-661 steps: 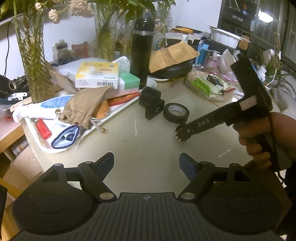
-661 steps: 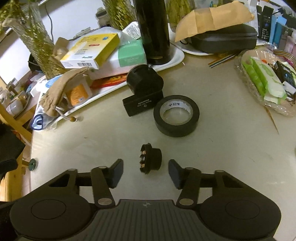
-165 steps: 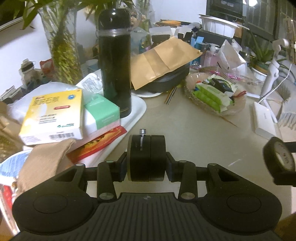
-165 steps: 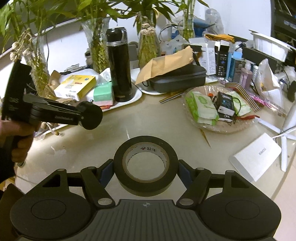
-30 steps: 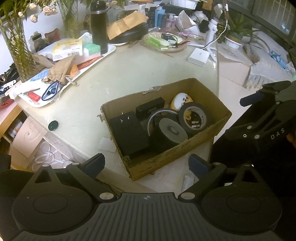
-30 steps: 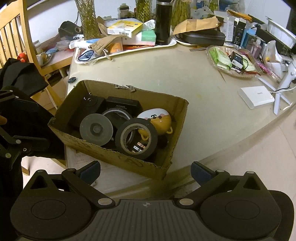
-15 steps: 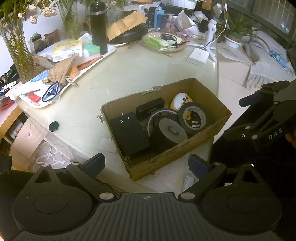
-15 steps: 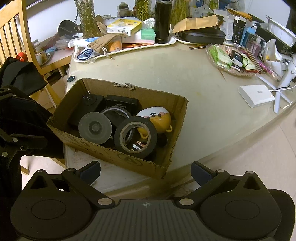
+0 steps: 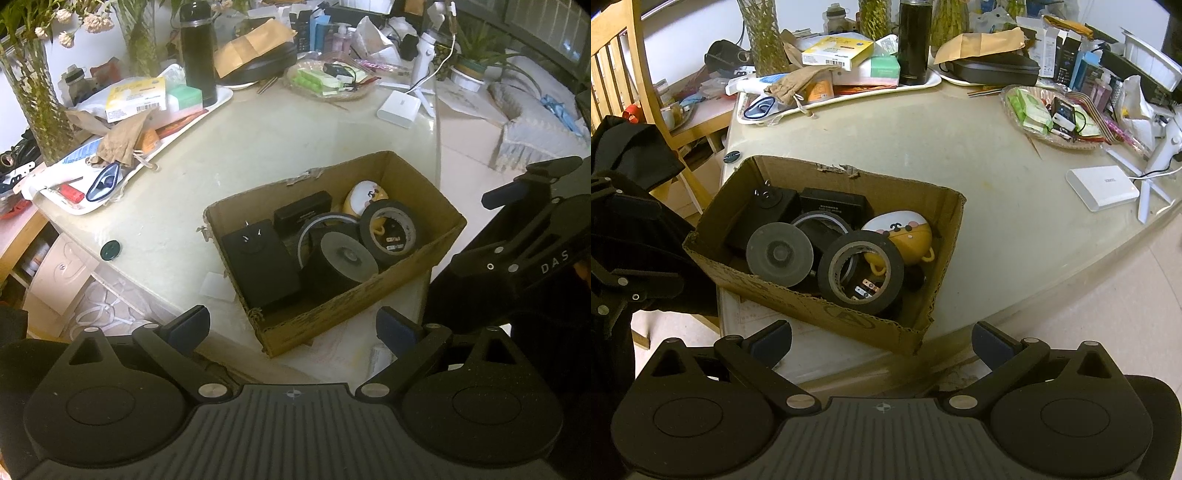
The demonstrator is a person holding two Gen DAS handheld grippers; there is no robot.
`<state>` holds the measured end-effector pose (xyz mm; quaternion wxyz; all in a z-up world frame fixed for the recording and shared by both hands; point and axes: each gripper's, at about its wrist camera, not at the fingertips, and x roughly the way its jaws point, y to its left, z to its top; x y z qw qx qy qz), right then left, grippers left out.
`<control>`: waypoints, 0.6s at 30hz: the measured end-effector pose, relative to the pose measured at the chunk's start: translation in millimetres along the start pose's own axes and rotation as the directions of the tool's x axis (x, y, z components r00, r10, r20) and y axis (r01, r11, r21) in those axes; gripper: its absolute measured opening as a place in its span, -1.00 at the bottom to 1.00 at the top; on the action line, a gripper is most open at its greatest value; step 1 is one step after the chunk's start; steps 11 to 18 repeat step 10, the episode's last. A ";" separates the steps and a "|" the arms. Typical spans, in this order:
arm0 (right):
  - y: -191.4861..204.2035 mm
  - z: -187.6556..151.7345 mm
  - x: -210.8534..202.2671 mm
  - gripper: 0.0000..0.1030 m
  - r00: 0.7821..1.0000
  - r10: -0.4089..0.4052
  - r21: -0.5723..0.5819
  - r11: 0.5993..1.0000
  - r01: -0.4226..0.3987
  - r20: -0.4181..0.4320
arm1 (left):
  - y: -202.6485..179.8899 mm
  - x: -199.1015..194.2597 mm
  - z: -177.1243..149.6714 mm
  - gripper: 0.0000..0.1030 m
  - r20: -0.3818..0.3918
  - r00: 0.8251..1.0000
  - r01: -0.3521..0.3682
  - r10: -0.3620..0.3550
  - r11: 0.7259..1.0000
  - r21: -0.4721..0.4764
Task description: Organize rigid objects
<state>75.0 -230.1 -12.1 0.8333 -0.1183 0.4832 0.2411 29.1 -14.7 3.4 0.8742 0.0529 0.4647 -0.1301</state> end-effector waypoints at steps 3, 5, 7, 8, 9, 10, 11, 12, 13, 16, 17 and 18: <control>-0.3 -0.2 0.0 1.00 1.000 -0.001 0.000 1.000 0.001 0.000 | -0.6 0.2 0.2 0.92 0.000 1.000 0.001 -0.001 1.000 0.004; -0.4 -0.1 0.0 1.00 1.000 0.000 0.001 1.000 0.000 0.001 | -1.3 0.5 0.1 0.92 0.001 1.000 0.001 -0.001 1.000 0.009; -0.4 -0.1 0.1 1.00 1.000 0.000 0.001 1.000 0.000 0.000 | -2.5 0.2 -0.4 0.92 0.004 1.000 -0.004 0.004 1.000 0.016; -0.8 -0.1 0.0 1.00 1.000 0.000 0.002 1.000 0.000 -0.001 | -2.9 0.2 -0.6 0.92 0.006 1.000 -0.006 0.006 1.000 0.020; -1.1 0.1 0.0 1.00 1.000 0.001 0.004 1.000 -0.001 -0.001 | -3.3 -0.1 -0.8 0.92 0.007 1.000 -0.006 0.005 1.000 0.022; -1.5 0.2 0.0 1.00 1.000 0.001 0.006 1.000 -0.001 -0.001 | -3.5 -0.2 -0.8 0.92 0.008 1.000 -0.006 0.006 1.000 0.023; -1.5 0.2 0.0 1.00 1.000 0.001 0.006 1.000 -0.001 -0.001 | -3.5 -0.2 -0.8 0.92 0.008 1.000 -0.006 0.006 1.000 0.023; -1.5 0.2 0.0 1.00 1.000 0.001 0.006 1.000 -0.001 -0.001 | -3.5 -0.2 -0.8 0.92 0.008 1.000 -0.006 0.006 1.000 0.023; -1.5 0.2 0.0 1.00 1.000 0.001 0.006 1.000 -0.001 -0.001 | -3.5 -0.2 -0.8 0.92 0.008 1.000 -0.006 0.006 1.000 0.023; -1.5 0.2 0.0 1.00 1.000 0.001 0.006 1.000 -0.001 -0.001 | -3.5 -0.2 -0.8 0.92 0.008 1.000 -0.006 0.006 1.000 0.023; -1.5 0.2 0.0 1.00 1.000 0.001 0.006 1.000 -0.001 -0.001 | -3.5 -0.2 -0.8 0.92 0.008 1.000 -0.006 0.006 1.000 0.023; -1.5 0.2 0.0 1.00 1.000 0.001 0.006 1.000 -0.001 -0.001 | -3.5 -0.2 -0.8 0.92 0.008 1.000 -0.006 0.006 1.000 0.023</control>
